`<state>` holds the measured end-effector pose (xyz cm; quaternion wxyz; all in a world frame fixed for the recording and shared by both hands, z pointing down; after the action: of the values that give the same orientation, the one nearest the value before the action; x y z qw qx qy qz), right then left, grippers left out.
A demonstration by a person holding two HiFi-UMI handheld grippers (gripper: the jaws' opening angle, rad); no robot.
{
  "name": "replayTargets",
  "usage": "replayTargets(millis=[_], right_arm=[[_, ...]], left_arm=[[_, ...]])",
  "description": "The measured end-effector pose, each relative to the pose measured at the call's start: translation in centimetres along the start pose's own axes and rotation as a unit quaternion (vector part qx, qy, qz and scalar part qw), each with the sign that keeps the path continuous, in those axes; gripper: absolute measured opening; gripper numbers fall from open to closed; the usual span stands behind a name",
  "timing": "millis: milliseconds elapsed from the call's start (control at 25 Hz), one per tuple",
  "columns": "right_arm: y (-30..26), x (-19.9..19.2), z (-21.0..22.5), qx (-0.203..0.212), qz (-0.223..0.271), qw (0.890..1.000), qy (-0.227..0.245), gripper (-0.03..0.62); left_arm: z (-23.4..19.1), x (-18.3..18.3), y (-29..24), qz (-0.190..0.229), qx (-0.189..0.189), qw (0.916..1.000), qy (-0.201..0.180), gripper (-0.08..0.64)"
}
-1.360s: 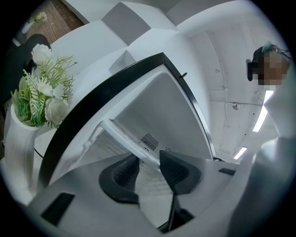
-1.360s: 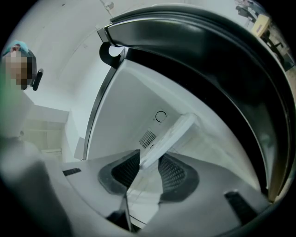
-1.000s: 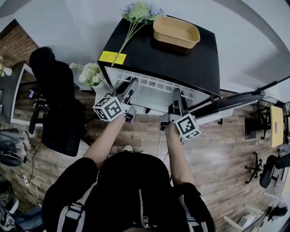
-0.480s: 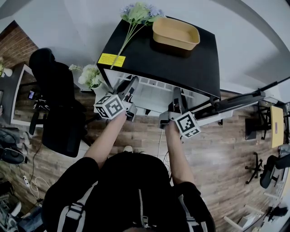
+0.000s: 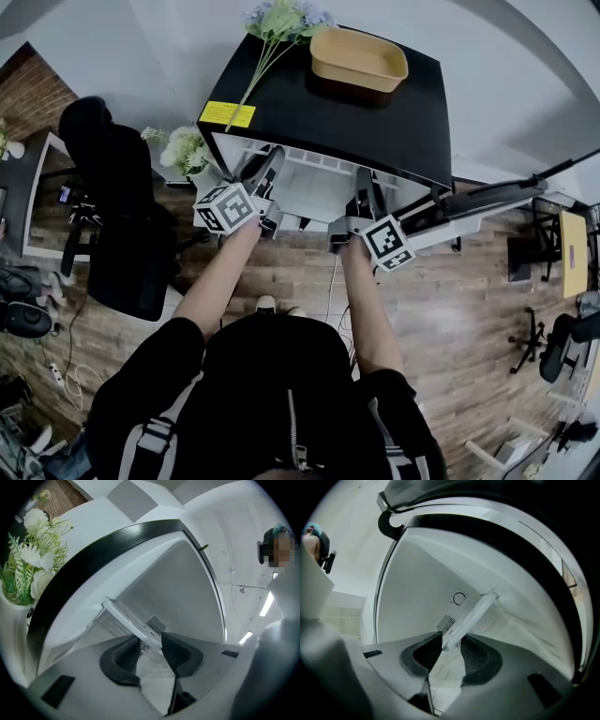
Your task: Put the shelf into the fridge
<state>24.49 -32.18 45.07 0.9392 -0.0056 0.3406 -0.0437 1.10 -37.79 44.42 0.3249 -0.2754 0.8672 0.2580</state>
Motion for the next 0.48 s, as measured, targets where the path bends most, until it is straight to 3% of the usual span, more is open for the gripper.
replayTargets(millis=[240, 480], right_arm=[[1.2, 0.0, 0.3, 0.003, -0.015, 1.0, 0.009, 0.135], [3.3, -1.3, -0.1, 0.01, -0.039, 0.996, 0.077, 0.113]], left_arm=[[0.9, -1.0, 1.6, -0.017, 0.004, 0.9998, -0.013, 0.149], [2.3, -2.1, 3.7, -0.068, 0.015, 0.9923, -0.103, 0.129]])
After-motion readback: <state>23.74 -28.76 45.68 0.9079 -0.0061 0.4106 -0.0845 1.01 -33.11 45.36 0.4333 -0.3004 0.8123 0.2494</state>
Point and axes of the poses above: the fingertips, and each gripper's own axes: y backward along the fingers, z to its right, x out of its top, the point moved 3 cm from there along y, backward along the fingers, and after that the axes turned 9 degrees about -x, right-handed, at the moved point
